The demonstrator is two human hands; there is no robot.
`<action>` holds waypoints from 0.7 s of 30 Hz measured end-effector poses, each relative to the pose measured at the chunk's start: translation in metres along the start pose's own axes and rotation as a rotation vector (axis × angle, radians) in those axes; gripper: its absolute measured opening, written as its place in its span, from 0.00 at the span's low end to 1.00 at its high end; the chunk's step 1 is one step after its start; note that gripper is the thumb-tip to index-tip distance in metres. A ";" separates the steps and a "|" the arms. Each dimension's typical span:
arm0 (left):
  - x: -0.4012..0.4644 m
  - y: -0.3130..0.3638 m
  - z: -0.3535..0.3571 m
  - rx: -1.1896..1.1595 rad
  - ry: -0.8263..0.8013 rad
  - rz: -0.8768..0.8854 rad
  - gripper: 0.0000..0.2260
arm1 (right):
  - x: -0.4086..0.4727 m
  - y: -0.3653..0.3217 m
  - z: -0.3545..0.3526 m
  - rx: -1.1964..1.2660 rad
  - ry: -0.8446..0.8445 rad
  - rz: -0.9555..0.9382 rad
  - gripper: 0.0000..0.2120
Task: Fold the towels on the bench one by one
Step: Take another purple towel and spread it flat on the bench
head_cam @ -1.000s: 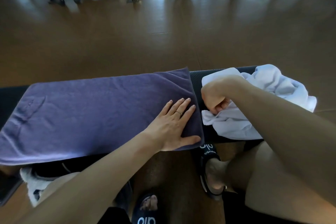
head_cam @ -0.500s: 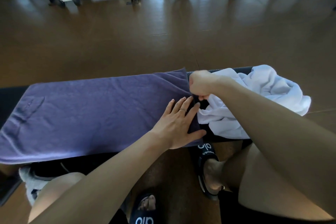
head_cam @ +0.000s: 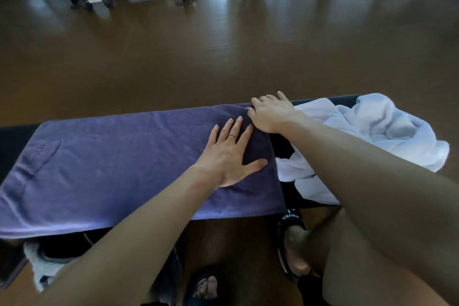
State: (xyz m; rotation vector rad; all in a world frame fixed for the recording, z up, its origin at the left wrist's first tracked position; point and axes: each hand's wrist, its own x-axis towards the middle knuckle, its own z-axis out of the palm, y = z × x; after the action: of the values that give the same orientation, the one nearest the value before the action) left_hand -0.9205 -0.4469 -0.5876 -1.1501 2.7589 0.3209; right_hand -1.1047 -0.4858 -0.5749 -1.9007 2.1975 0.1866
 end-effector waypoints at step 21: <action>-0.033 0.028 0.021 0.040 0.045 0.218 0.51 | 0.008 -0.018 0.010 0.031 0.052 -0.107 0.26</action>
State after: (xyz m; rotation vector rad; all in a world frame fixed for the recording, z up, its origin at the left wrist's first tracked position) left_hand -0.9165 -0.3995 -0.5974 -0.8590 2.9207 0.2641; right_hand -1.0867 -0.4942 -0.5859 -2.0217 2.1109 0.0845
